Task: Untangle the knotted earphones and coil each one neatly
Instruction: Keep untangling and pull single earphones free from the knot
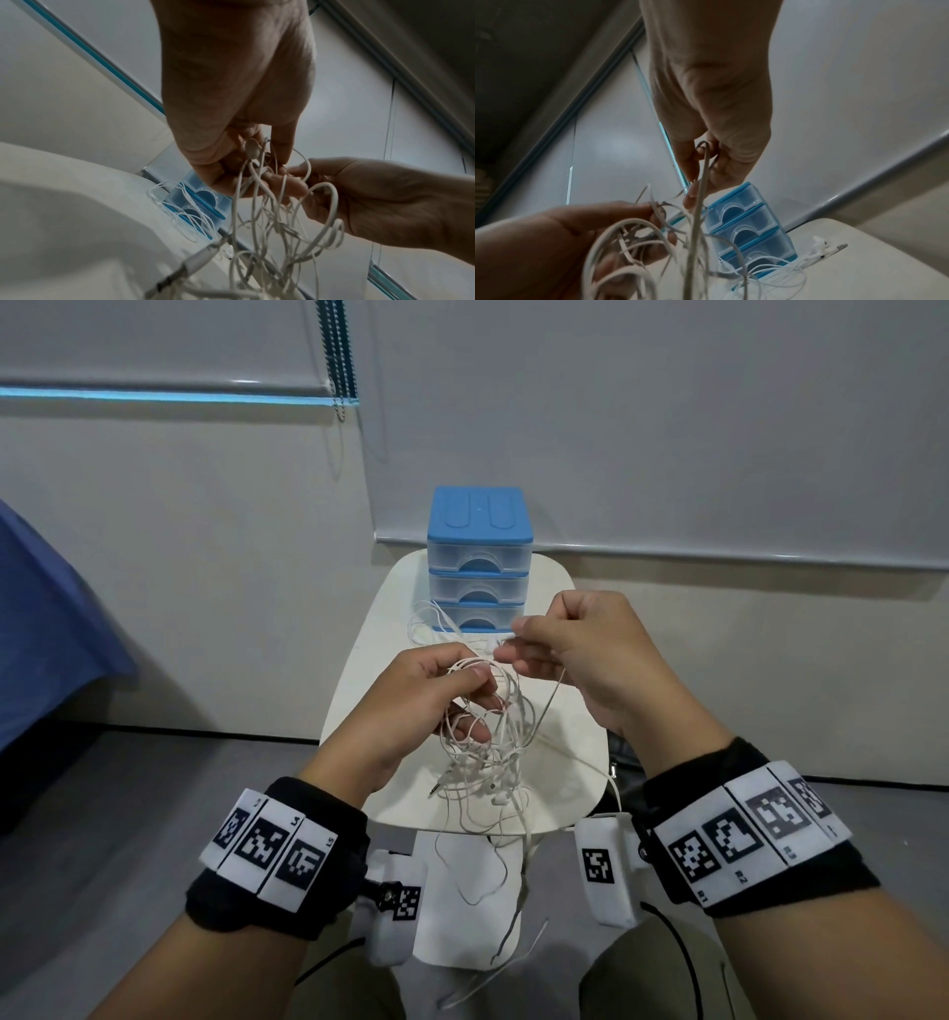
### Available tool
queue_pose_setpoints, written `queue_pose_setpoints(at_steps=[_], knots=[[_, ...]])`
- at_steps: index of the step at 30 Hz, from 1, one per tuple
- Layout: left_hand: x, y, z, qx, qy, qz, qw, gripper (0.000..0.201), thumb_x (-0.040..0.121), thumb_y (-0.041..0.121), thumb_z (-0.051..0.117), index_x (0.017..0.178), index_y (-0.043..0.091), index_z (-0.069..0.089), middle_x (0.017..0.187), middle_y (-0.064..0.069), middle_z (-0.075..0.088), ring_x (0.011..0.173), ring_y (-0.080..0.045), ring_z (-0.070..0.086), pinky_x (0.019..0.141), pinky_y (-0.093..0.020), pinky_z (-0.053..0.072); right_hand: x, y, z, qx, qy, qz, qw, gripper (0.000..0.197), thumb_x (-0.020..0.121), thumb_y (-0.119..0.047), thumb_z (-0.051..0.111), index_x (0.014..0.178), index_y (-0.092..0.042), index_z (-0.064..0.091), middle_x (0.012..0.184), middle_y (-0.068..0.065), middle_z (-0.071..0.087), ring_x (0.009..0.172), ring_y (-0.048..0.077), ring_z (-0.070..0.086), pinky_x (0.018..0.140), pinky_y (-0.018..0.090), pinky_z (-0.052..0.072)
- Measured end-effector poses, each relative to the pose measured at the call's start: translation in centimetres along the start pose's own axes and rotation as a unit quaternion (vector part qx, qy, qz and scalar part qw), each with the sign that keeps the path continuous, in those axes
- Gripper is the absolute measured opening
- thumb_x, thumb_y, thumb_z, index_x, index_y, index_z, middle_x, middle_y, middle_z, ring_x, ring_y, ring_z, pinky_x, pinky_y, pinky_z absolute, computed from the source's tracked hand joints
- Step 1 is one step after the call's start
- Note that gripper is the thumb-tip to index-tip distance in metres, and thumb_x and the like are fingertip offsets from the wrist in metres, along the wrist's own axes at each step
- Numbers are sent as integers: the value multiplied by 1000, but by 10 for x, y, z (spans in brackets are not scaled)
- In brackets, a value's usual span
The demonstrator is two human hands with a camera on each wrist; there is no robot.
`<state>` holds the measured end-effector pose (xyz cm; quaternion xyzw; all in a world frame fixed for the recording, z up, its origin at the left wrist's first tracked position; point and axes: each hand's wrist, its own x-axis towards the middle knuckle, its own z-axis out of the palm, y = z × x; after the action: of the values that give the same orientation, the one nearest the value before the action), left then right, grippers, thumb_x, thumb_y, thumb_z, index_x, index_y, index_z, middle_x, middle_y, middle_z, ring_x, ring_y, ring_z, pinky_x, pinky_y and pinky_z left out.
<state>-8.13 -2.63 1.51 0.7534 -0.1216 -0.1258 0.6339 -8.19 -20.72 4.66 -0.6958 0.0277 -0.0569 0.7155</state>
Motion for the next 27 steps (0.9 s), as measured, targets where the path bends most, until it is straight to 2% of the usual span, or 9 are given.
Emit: queue_pose_setpoints(at_steps=[5, 9, 11, 13, 17, 19, 21, 24, 27], knots=[[2, 1, -2, -15, 21, -6, 1000, 22, 105, 19, 55, 90, 8, 67, 89, -13, 75, 58, -23, 67, 61, -28, 50, 5, 7, -4, -157, 35, -52, 986, 34, 81, 6, 68, 64, -11, 44, 67, 24, 66, 65, 25, 77, 58, 33, 52], [5, -2, -6, -40, 58, -20, 997, 23, 106, 20, 54, 88, 9, 64, 86, -12, 75, 55, -23, 66, 58, -27, 48, 6, 8, -6, -155, 41, -56, 985, 27, 79, 6, 63, 63, -9, 46, 72, 31, 69, 54, 22, 71, 49, 26, 42], [6, -3, -8, -57, 69, -27, 996, 23, 106, 20, 53, 88, 10, 63, 83, -11, 75, 53, -22, 65, 55, -26, 48, 9, 8, -8, -135, 43, -52, 989, 29, 82, 3, 64, 63, -10, 47, 70, 27, 69, 52, 21, 68, 49, 26, 41], [6, -4, -8, -76, 75, -34, 994, 23, 107, 19, 51, 88, 10, 60, 81, -11, 75, 52, -21, 64, 56, -27, 48, 11, 8, -10, -109, 55, -52, 991, 31, 89, -8, 69, 65, -12, 49, 69, 16, 70, 56, 18, 66, 50, 25, 44], [7, -4, -9, -111, 84, -38, 990, 24, 108, 20, 48, 87, 11, 56, 78, -13, 74, 50, -22, 62, 58, -29, 46, 17, 15, -13, -156, 84, -37, 984, 31, 97, -33, 67, 83, -6, 62, 86, 9, 76, 68, 12, 62, 61, 25, 46], [7, -4, -9, -129, 81, -41, 987, 25, 109, 21, 47, 88, 12, 55, 78, -13, 74, 49, -22, 62, 57, -29, 45, 19, 22, -14, -186, 62, -5, 981, 32, 98, -35, 65, 86, -6, 64, 91, 7, 76, 72, 12, 60, 66, 28, 45], [8, -5, -10, -146, 79, -44, 985, 24, 109, 22, 46, 89, 12, 54, 78, -14, 73, 50, -22, 61, 55, -28, 46, 19, 30, -15, -221, 12, 21, 975, 28, 99, -33, 64, 89, -7, 68, 98, 5, 76, 79, 14, 60, 69, 28, 45], [9, -6, -11, -175, 83, -46, 980, 24, 110, 22, 44, 90, 12, 54, 78, -15, 73, 49, -22, 61, 55, -28, 45, 14, 36, -13, -253, -61, 55, 964, 23, 101, -37, 59, 102, -20, 74, 107, 0, 73, 87, 14, 61, 74, 29, 46], [11, -8, -14, -214, 98, -53, 971, 24, 110, 21, 43, 90, 13, 53, 76, -15, 72, 49, -22, 59, 55, -29, 48, 12, 40, -14, -240, -73, 94, 963, 33, 103, -48, 50, 114, -26, 71, 110, -1, 70, 90, 16, 62, 75, 32, 47]])
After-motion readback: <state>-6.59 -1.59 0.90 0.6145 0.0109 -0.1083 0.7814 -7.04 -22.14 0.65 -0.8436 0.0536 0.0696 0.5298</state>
